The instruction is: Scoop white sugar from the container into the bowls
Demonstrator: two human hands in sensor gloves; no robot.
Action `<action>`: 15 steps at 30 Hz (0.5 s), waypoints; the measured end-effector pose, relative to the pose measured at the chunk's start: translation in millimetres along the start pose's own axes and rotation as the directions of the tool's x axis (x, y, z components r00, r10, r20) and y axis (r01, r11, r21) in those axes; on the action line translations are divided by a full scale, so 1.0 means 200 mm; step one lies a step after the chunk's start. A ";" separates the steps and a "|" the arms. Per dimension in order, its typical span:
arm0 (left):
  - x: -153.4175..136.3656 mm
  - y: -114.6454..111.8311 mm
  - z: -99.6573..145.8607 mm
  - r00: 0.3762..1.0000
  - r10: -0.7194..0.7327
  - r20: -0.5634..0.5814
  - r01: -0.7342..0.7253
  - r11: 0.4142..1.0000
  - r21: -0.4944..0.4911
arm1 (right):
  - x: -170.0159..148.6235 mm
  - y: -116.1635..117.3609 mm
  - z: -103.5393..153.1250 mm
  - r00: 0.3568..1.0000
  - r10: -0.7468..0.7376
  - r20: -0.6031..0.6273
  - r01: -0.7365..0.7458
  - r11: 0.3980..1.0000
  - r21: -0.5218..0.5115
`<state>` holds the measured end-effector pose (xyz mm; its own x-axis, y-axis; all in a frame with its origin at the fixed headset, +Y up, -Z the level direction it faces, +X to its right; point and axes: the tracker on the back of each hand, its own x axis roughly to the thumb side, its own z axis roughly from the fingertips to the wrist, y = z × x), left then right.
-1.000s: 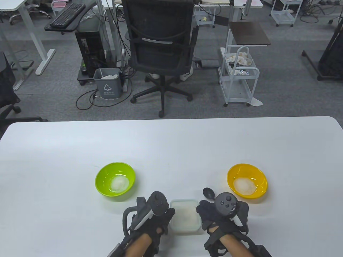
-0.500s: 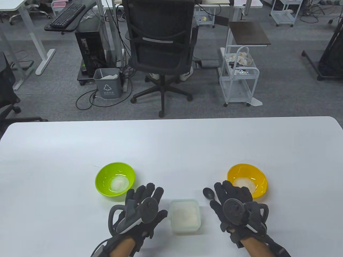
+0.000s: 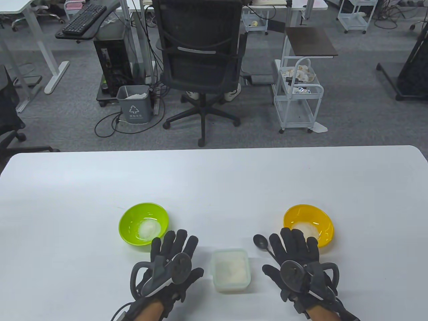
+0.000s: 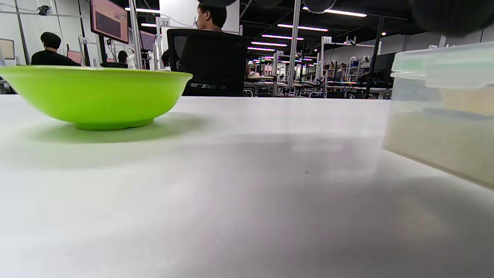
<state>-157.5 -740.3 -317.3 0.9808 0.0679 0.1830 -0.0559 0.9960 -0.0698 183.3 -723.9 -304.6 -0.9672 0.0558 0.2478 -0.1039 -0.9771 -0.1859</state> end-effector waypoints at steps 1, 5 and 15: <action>0.00 0.00 0.00 1.000 0.010 -0.001 -0.010 1.000 -0.001 | 0.00 0.00 0.00 1.000 0.000 -0.001 0.000 1.000 0.000; -0.02 -0.01 0.00 0.999 0.038 -0.010 -0.038 0.999 -0.010 | -0.01 0.00 0.01 1.000 -0.002 -0.009 0.002 1.000 0.003; -0.01 -0.01 0.00 0.999 0.042 0.001 -0.042 0.999 -0.016 | 0.01 0.00 0.01 1.000 -0.019 -0.008 0.019 1.000 0.010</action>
<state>-160.2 -742.7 -317.5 0.9774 0.1099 0.1808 -0.0942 0.9912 -0.0931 182.8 -724.5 -301.7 -0.9668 0.0758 0.2440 -0.1200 -0.9778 -0.1716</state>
